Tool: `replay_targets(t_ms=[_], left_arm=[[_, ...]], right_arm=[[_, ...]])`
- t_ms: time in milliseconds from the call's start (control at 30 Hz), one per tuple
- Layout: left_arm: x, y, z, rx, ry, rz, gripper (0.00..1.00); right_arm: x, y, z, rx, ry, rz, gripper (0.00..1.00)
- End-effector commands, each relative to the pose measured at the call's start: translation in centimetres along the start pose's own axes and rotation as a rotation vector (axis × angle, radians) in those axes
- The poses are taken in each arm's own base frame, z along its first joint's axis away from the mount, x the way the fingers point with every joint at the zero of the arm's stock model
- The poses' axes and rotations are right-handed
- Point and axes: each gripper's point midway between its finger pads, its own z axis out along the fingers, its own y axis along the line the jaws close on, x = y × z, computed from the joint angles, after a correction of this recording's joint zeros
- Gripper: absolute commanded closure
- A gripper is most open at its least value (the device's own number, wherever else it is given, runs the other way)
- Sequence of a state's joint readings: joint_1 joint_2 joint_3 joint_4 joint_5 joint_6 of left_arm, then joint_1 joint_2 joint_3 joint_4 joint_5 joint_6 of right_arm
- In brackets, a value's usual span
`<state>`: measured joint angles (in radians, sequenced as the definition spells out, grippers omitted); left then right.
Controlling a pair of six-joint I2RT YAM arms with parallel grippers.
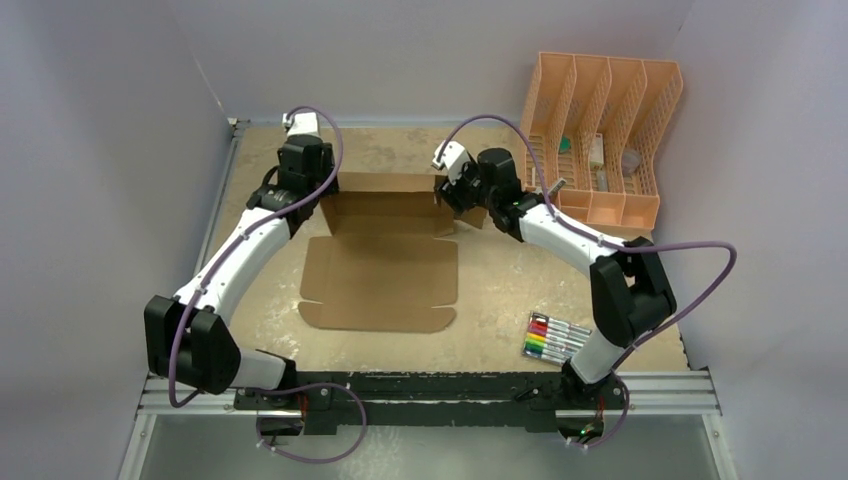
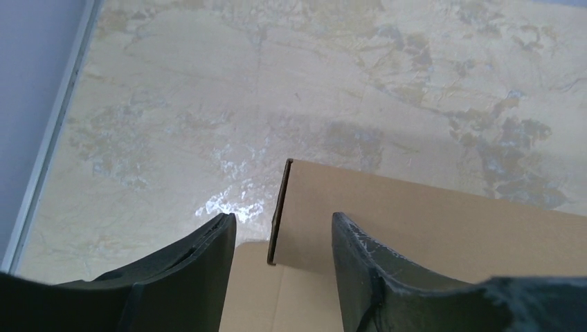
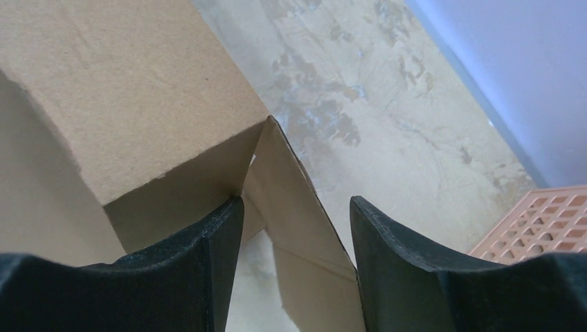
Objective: Fold the paper box
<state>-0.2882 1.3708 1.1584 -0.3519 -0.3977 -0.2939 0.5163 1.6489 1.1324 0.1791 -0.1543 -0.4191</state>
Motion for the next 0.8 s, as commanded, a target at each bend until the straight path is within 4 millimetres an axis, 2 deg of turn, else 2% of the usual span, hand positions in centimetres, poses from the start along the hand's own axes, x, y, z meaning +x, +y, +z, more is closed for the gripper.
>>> replay_targets(t_ms=[0,133,200,300,400,533,767], left_arm=[[-5.1,0.7,-1.4,-0.035,-0.099,0.010,0.45],[-8.9,1.6,-3.0,-0.075,-0.172,0.052,0.40],[-10.3,1.1,-3.3,-0.052,-0.187,0.066,0.39],[-11.3,-0.5,-3.1,0.018,-0.185,0.073,0.38],[-10.6,-2.0,-1.8,0.074,-0.160,0.087,0.38],[-8.2,-3.3,0.7,0.111,-0.083,0.123,0.38],[-5.0,-2.6,2.3,0.064,-0.006,0.148,0.37]], right_arm=[[-4.0,-2.2,0.5,0.034,-0.110,-0.014,0.39],[-4.0,-3.7,-0.1,0.061,-0.106,-0.010,0.37],[-3.6,-4.4,-0.5,0.072,-0.094,0.008,0.37],[-3.0,-5.1,-1.2,0.087,-0.077,0.030,0.36],[-2.3,-5.3,-1.6,0.085,-0.073,0.051,0.36],[-1.6,-4.4,-1.5,0.043,-0.074,0.069,0.37],[-0.8,-3.0,-0.8,-0.004,-0.070,0.153,0.40]])
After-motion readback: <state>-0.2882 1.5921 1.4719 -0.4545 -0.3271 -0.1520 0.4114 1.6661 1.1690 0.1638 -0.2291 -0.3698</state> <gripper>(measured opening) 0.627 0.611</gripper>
